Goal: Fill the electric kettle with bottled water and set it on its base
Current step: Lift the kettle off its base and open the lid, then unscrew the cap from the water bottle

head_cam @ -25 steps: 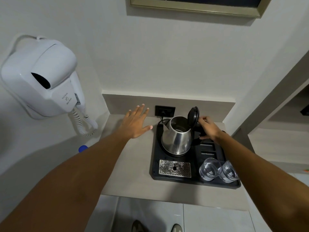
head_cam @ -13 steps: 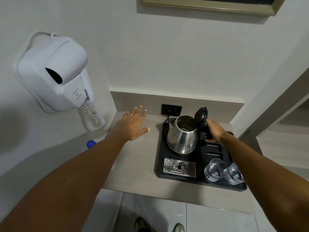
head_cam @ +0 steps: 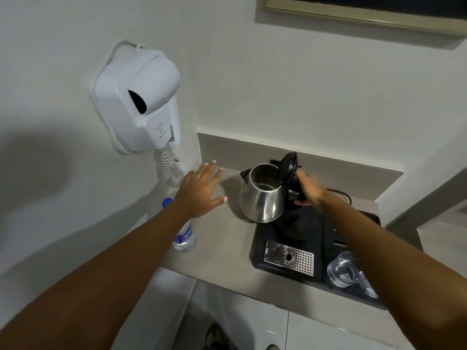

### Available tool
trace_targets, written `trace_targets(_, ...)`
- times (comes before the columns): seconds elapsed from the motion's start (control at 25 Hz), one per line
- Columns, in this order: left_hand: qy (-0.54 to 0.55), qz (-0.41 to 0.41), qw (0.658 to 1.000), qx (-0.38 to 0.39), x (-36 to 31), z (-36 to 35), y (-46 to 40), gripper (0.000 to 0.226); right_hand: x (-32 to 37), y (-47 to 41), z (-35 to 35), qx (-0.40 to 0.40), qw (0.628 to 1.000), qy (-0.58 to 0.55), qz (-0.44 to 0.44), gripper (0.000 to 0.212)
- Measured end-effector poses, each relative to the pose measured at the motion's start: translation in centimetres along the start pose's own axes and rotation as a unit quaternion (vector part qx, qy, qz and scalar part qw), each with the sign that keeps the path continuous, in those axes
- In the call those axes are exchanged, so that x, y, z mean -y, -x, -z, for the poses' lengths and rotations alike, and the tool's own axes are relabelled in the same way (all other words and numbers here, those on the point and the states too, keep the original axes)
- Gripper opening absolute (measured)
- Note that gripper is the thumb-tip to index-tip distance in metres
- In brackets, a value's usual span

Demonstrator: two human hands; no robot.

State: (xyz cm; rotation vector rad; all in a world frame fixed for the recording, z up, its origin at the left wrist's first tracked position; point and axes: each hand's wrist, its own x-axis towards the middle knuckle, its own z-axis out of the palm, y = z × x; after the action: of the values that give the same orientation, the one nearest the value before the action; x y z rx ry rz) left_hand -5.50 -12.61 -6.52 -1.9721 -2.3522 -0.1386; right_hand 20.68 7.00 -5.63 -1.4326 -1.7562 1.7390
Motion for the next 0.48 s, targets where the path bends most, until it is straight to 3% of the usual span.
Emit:
trace_targets(0.28,-0.014,0.01,1.0,-0.013,2.6,1.6,3.6,0.077,0.1,-1.9,-8.7,0.03,0.998,-0.043,-0.019,0.06)
trace_targets(0.48,0.069,0.081,0.994,-0.037,4.2,1.4,6.3,0.065,-1.9,-3.4,-11.4,0.023,0.999,-0.016,-0.033,0.069)
